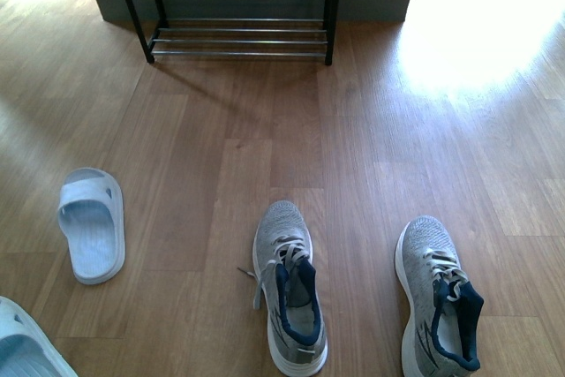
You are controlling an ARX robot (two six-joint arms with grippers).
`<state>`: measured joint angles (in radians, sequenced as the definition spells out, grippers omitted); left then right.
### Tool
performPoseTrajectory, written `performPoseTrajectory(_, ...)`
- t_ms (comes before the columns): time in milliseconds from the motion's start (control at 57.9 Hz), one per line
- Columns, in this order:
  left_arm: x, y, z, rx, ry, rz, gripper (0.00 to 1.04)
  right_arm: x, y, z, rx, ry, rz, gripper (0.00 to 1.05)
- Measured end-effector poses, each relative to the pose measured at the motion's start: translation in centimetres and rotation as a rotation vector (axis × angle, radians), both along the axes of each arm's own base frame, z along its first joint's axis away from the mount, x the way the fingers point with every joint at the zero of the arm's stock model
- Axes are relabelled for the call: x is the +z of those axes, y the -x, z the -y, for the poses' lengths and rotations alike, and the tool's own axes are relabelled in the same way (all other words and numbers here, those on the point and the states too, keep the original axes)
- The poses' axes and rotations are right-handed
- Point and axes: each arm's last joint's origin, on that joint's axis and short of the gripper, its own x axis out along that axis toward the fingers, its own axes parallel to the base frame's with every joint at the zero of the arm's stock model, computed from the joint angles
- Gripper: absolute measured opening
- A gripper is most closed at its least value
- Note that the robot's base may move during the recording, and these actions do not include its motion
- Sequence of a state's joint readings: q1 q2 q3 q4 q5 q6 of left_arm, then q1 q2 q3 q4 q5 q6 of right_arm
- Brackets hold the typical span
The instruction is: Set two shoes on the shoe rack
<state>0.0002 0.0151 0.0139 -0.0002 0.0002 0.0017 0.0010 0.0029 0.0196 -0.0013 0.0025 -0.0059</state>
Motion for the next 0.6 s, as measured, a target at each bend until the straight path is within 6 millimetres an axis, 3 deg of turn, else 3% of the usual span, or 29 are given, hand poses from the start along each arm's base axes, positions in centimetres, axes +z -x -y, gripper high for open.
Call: performPoseTrajectory(604,0.01,0.0,-0.01,0.006,0.002,0.0,0.95,0.0,0.0,0.0,0.0,0.0,0.0,0.96)
